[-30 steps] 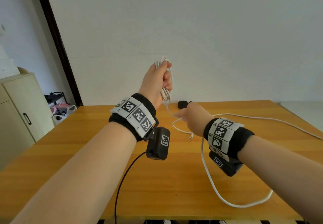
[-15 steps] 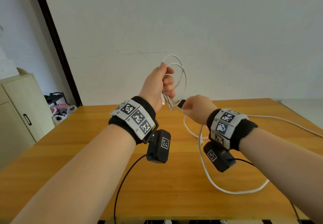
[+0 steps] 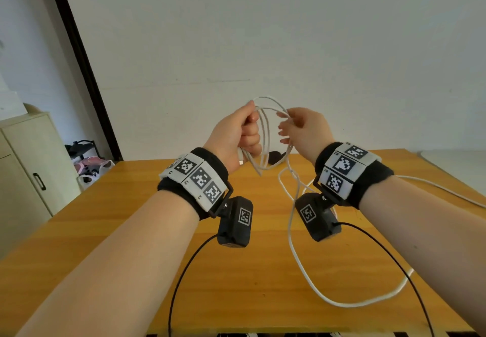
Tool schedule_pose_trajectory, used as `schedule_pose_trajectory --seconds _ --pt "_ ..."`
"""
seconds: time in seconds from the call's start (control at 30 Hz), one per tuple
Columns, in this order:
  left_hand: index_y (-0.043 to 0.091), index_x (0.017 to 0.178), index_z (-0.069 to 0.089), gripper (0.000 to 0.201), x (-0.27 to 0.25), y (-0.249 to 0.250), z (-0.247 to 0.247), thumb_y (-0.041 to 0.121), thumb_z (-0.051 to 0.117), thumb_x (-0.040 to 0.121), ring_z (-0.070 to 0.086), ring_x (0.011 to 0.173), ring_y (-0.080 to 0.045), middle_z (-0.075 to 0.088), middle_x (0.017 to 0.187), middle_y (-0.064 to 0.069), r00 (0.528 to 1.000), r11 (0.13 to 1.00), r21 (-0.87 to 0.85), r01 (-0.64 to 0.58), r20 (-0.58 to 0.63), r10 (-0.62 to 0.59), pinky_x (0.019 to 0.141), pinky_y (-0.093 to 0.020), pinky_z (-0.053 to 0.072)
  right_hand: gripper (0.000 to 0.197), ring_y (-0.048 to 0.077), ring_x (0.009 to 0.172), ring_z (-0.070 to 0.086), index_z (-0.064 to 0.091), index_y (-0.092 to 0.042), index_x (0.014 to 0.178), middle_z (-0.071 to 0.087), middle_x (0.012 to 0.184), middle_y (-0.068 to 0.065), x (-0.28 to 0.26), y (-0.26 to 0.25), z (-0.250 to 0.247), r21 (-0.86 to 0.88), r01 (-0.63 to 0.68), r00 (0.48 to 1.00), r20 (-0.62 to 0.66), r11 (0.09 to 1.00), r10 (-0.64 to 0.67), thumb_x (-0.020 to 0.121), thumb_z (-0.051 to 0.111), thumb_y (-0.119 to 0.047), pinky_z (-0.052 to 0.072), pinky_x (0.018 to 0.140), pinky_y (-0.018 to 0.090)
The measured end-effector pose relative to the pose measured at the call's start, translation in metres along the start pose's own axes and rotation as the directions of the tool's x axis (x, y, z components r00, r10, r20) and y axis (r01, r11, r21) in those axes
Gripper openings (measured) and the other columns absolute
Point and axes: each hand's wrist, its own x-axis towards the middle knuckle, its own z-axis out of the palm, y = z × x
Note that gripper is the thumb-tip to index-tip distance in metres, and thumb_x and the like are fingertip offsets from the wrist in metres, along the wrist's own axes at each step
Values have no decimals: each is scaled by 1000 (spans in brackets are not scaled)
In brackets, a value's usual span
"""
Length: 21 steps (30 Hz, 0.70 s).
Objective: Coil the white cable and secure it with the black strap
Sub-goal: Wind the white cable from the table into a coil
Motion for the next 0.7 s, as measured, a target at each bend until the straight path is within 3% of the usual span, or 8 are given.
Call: schedule_pose_trajectory --seconds 0.13,0.2,0.27,0.33,0.4,0.5,0.6,0.7 --pt "19 58 38 47 -4 6 -1 45 38 97 20 30 -6 23 38 9 993 971 -219 100 82 -84 36 -16 24 30 27 90 61 59 -2 113 64 102 21 -2 6 5 -80 -111 984 130 991 120 96 46 -24 52 89 49" --pt "19 56 38 49 -4 8 0 47 38 96 20 28 -6 23 37 8 990 958 -261 117 112 -91 36 -15 22 33 29 102 63 53 -4 120 65 105 18 -4 7 9 104 -260 942 247 960 228 99 41 -27 53 88 42" --pt "19 55 38 50 -3 9 -2 48 38 96 19 28 -6 23 37 8 990 955 -271 119 105 -94 36 -16 21 29 25 82 68 51 -2 118 64 89 16 -7 4 7 349 -387 894 369 853 255 100 38 -21 57 73 32" --pt "18 56 38 50 -2 10 -6 49 38 96 19 28 -7 22 37 8 994 953 -285 106 68 -90 36 -16 21 24 20 56 63 54 1 107 57 67 10 -8 3 1 487 -438 871 438 756 223 100 38 -16 56 65 32" --pt "18 57 39 51 0 10 -11 52 37 95 18 29 -7 22 37 8 996 944 -317 88 15 -88 36 -17 21 21 14 47 51 55 -1 99 48 57 3 -7 3 -4 535 -459 860 467 710 204 99 40 -15 53 61 30" --pt "18 57 41 53 4 9 -17 54 35 95 18 29 -7 22 39 8 994 920 -386 60 -61 -91 37 -17 19 19 10 50 47 56 -3 97 45 62 1 -8 3 -10 548 -493 837 511 675 196 99 41 -16 52 56 25" --pt "18 59 42 51 6 8 -21 51 35 96 19 29 -6 23 39 8 990 916 -399 49 -99 -96 36 -17 19 24 12 57 53 59 -1 103 49 69 3 -8 6 -15 612 -516 831 527 598 177 99 38 -11 56 64 27" --pt "18 61 43 49 8 3 -21 51 34 96 22 30 -5 26 39 8 989 956 -285 64 -107 -99 38 -18 23 24 11 56 49 60 1 104 46 69 4 -5 7 -14 650 -474 871 446 594 206 98 38 -5 57 70 29"
